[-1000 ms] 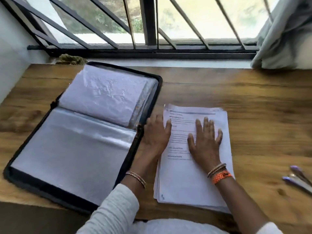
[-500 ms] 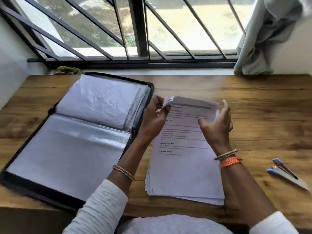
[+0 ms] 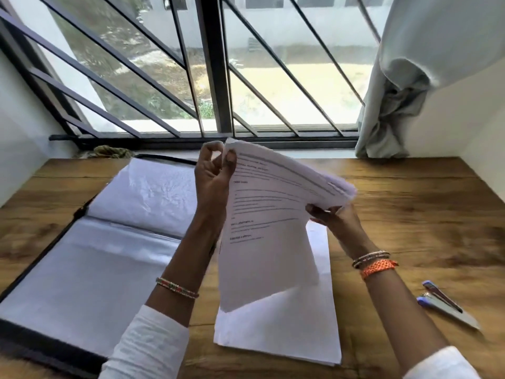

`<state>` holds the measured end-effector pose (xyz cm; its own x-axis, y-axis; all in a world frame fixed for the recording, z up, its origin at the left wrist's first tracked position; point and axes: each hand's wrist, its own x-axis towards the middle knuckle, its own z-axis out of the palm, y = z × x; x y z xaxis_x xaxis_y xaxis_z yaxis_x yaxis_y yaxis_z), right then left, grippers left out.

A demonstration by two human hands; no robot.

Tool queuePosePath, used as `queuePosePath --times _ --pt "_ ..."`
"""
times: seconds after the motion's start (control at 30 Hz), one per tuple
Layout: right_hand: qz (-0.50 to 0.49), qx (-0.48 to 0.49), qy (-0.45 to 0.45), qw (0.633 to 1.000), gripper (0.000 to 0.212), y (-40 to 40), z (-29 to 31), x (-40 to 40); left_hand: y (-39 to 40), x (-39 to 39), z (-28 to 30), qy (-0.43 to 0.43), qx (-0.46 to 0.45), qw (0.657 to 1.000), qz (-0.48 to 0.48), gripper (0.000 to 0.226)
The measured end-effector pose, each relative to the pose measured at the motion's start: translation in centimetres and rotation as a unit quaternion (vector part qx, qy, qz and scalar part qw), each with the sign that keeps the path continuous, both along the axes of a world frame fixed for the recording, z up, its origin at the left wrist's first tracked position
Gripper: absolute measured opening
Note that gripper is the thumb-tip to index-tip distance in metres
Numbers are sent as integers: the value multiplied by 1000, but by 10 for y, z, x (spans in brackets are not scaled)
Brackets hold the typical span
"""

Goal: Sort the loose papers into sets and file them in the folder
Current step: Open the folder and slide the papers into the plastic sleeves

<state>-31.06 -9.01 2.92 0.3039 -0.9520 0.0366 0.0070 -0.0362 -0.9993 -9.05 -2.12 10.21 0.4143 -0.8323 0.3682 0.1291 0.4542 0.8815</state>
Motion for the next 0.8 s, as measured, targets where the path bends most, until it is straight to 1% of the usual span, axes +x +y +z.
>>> queuePosePath --times 0.07,0.1,0.17,0.23,0.3,0.37,0.4,0.43,0.5,0.53,0.63,0.67,0.7,0.73,0.8 --pt "-54 -52 -53 996 26 3 12 4 3 4 11 -50 -7 999 -1 20" --pt "-73 -70 -81 992 21 5 17 5 6 5 11 -82 3 997 -1 21" --pt "-93 -104 -103 985 17 7 22 7 12 3 -3 -122 50 991 7 21" --pt "-110 -109 -79 985 15 11 14 9 19 -2 -36 -142 112 983 30 18" --pt "-105 -98 -23 989 3 18 -5 8 27 -9 -76 -180 187 964 53 22" --pt "-103 -89 63 989 16 23 -23 7 34 -16 -109 -228 231 943 77 26" --pt "-96 -90 93 987 19 25 -27 8 36 -20 -119 -227 237 940 88 26" --pt "-92 -109 120 983 29 26 -27 9 37 -23 -120 -214 243 941 101 25" --pt "-96 -159 162 969 55 28 -18 13 35 -24 -113 -214 256 932 144 25" --pt "-92 -167 168 967 67 29 -13 15 32 -22 -108 -223 256 925 170 25" --pt "-13 -108 109 988 95 30 1 19 30 -18 -81 -207 252 912 248 17" --pt "18 -111 111 987 99 31 4 18 31 -18 -73 -185 248 913 266 14" --pt "44 -144 139 979 98 33 8 18 33 -18 -65 -158 244 916 278 13" --pt "62 -184 166 967 92 37 12 18 35 -19 -57 -133 243 919 280 13" --pt "73 -236 202 948 72 45 20 27 41 -23 -42 -106 242 930 254 16"
